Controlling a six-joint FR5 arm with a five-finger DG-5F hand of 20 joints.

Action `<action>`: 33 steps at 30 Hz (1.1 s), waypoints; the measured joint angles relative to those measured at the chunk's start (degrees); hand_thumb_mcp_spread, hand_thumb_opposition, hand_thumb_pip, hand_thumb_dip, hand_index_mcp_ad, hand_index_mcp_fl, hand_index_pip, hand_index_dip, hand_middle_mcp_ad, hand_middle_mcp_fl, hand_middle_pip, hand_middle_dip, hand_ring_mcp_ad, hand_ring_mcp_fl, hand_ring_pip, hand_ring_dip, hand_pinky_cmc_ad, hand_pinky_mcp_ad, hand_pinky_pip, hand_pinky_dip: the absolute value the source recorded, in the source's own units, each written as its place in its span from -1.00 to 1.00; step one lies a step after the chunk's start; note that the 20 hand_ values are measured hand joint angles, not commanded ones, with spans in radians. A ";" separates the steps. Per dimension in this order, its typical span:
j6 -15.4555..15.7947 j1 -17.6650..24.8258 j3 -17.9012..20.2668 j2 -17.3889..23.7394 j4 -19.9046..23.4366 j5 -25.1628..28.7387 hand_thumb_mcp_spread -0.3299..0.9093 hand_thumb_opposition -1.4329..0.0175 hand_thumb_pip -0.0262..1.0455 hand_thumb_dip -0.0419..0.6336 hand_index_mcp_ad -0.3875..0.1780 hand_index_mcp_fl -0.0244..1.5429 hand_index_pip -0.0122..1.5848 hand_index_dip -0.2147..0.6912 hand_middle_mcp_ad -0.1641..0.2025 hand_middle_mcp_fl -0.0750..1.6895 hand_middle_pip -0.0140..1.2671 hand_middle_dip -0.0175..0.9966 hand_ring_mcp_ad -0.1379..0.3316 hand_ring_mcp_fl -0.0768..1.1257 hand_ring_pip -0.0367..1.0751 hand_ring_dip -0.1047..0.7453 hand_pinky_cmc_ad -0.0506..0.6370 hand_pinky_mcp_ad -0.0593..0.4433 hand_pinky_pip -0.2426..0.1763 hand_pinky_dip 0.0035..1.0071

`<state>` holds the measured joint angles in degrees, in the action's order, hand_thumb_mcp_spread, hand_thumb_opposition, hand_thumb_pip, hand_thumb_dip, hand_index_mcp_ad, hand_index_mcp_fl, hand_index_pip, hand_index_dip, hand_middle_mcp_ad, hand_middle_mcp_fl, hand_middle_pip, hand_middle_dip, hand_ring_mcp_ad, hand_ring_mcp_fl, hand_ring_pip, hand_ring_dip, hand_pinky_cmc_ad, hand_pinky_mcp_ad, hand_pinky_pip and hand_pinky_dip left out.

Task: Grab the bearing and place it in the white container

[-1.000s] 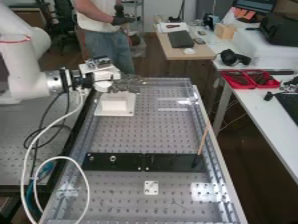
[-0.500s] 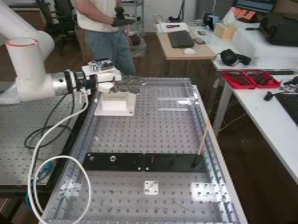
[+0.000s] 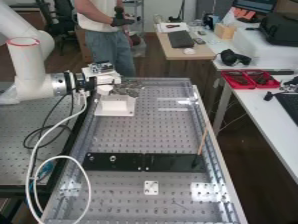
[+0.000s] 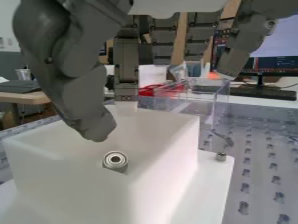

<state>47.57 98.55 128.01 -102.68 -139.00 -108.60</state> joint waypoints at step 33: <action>-4.20 -8.91 -8.70 17.39 -9.90 29.13 0.05 -0.20 0.41 0.02 0.12 -0.94 0.80 -0.51 0.35 -0.93 -0.78 -0.62 0.15 -0.87 -0.80 -0.54 0.11 0.28 -0.27 0.00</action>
<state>43.37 89.64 119.31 -85.29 -148.90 -79.47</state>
